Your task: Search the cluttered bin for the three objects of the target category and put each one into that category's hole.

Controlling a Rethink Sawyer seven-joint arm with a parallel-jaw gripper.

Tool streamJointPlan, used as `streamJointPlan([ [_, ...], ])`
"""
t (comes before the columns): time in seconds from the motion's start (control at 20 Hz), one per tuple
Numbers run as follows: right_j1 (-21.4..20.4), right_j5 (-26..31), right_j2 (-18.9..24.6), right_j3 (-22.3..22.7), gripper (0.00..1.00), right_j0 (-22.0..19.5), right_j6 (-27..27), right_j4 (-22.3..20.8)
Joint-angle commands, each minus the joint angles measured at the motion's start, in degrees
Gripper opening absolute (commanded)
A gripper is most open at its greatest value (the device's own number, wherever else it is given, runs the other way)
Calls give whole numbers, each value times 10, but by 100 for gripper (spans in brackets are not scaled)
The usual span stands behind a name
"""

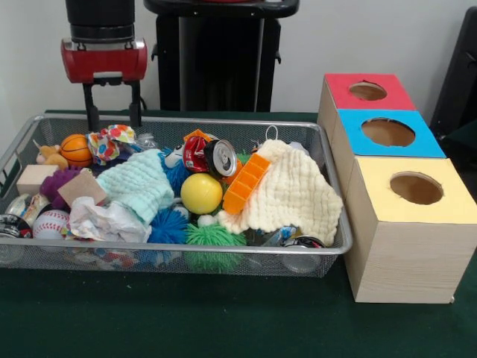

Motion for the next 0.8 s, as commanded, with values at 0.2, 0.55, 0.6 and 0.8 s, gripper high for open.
streamJointPlan([
  [0.2,76,-8,-8,-23,100,9,-106,-102],
  [0.55,91,-35,-17,-7,100,11,-69,-139],
  [0.6,92,-35,-16,-7,100,10,-69,-140],
  [0.8,96,-21,0,-2,100,-7,-89,-131],
])
